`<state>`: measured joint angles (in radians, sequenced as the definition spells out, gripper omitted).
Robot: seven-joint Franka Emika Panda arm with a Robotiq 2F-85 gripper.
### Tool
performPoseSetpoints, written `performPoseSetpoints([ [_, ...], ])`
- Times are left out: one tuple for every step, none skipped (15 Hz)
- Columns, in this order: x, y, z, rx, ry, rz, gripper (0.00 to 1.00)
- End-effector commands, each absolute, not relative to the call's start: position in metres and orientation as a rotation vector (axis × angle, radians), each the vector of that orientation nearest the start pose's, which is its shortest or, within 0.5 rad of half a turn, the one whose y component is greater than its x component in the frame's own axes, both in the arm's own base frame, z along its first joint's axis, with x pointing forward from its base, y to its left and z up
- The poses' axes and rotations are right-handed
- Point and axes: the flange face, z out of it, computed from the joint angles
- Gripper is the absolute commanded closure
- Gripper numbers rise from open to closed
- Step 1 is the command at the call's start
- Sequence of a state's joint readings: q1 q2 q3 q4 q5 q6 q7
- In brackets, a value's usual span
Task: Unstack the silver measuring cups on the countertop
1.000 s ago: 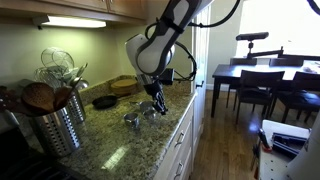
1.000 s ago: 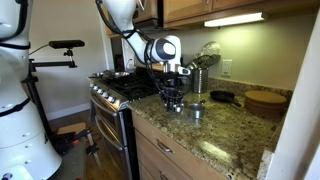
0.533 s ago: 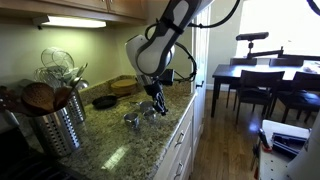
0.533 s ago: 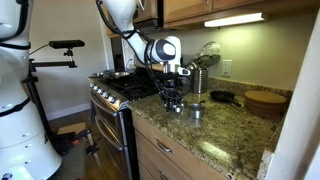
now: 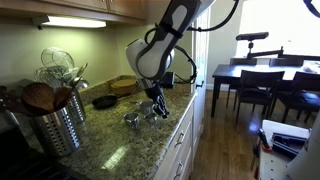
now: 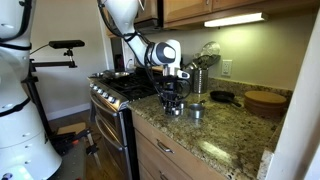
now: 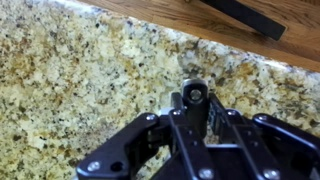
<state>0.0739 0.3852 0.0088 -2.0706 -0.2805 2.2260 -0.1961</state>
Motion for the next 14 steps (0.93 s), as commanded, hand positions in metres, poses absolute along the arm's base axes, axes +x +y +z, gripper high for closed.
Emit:
performPoseSetpoints([
  [0.563,0.038,0.228,-3.209,-0.736,0.394,0.46],
  [0.563,0.038,0.228,-3.21,-0.736,0.394,0.41],
  [0.563,0.038,0.228,-3.21,-0.734,0.395,0.35],
  [0.563,0.037,0.228,-3.211,-0.734,0.395,0.28],
  [0.562,0.037,0.228,-3.211,-0.733,0.395,0.22],
  [0.562,0.037,0.228,-3.212,-0.732,0.396,0.15],
  [0.562,0.038,0.229,-3.214,-0.728,0.394,0.09],
  [0.562,0.038,0.23,-3.213,-0.727,0.393,0.02],
  [0.562,0.038,0.231,-3.216,-0.72,0.39,0.01],
  [0.562,0.037,0.233,-3.218,-0.713,0.387,0.0],
  [0.562,0.038,0.235,-3.219,-0.705,0.381,0.0],
  [0.562,0.038,0.236,-3.222,-0.697,0.378,0.0],
  [0.562,0.038,0.238,-3.226,-0.689,0.37,0.0],
  [0.562,0.038,0.241,-3.231,-0.675,0.364,0.0],
])
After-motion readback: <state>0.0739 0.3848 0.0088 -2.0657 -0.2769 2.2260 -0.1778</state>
